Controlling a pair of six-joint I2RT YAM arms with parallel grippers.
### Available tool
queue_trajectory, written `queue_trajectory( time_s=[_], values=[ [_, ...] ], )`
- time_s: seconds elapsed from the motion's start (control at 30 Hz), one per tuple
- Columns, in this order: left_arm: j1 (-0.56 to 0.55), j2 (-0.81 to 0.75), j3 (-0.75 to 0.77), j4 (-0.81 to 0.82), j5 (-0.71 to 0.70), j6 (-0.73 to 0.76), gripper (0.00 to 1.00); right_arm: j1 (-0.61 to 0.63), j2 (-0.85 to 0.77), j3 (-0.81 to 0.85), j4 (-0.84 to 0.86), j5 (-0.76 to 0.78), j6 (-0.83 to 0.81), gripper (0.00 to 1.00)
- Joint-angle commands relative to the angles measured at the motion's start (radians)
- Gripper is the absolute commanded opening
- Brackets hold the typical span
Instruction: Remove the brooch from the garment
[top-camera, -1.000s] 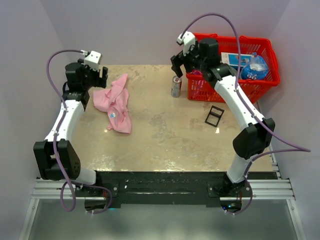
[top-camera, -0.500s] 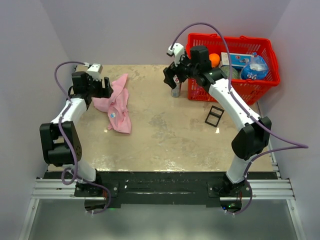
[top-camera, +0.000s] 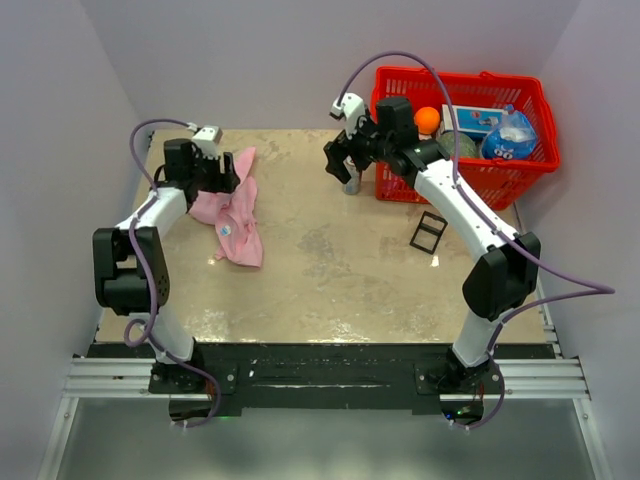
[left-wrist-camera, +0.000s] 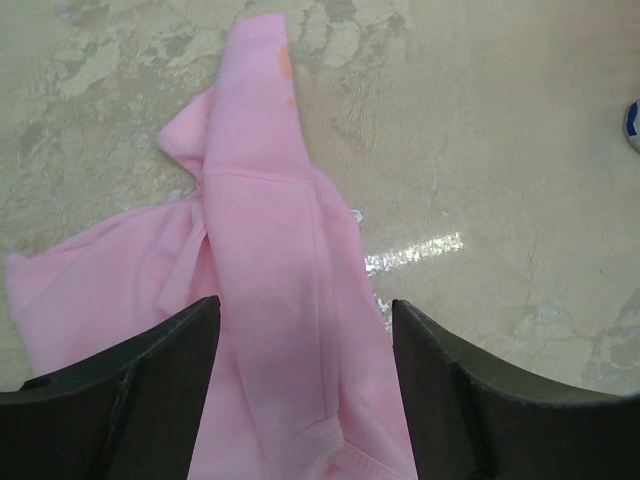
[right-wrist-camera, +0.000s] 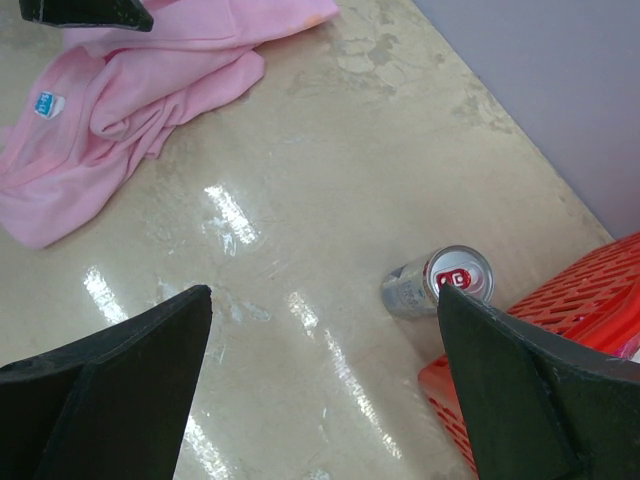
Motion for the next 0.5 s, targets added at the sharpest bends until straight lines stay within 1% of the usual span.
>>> queue_trajectory(
  time_s=[0.0, 0.03, 0.07, 0.1, 0.13, 0.17, 0.27, 0.37, 0.47],
  values=[
    [-0.115, -0.11, 0.034, -0.068, -0.201, 0.173, 0.72, 0.005, -0.049, -0.008, 0.017, -0.001, -0.015, 0.98],
    [-0.126, -0.12, 0.041, -0.082, -0.277, 0.195, 0.7, 0.005, -0.049, -0.007, 0.017, -0.002, -0.014, 0.98],
    [-0.137, -0.123, 0.056, -0.135, -0.308, 0.233, 0.68, 0.006, -0.045, -0.007, 0.018, -0.004, -0.012, 0.98],
    [-0.151, -0.109, 0.079, -0.18, -0.333, 0.246, 0.66, 0.006, -0.045, -0.003, 0.017, -0.005, -0.011, 0.98],
    [-0.153, -0.098, 0.136, -0.229, -0.35, 0.258, 0.63, 0.005, -0.042, -0.002, 0.015, -0.008, -0.011, 0.98],
    [-0.154, -0.089, 0.153, -0.304, -0.354, 0.278, 0.62, 0.006, -0.036, 0.001, 0.017, -0.01, -0.009, 0.98],
    [-0.156, -0.11, 0.138, -0.327, -0.365, 0.348, 0.61, 0.006, -0.025, 0.01, 0.015, -0.012, -0.005, 0.98],
    [-0.157, -0.124, 0.129, -0.358, -0.411, 0.427, 0.57, 0.008, -0.014, 0.02, 0.013, -0.013, 0.0, 0.98],
    [-0.157, -0.14, 0.113, -0.399, -0.382, 0.494, 0.56, 0.008, -0.002, 0.029, 0.009, -0.018, 0.002, 0.98]
  ],
)
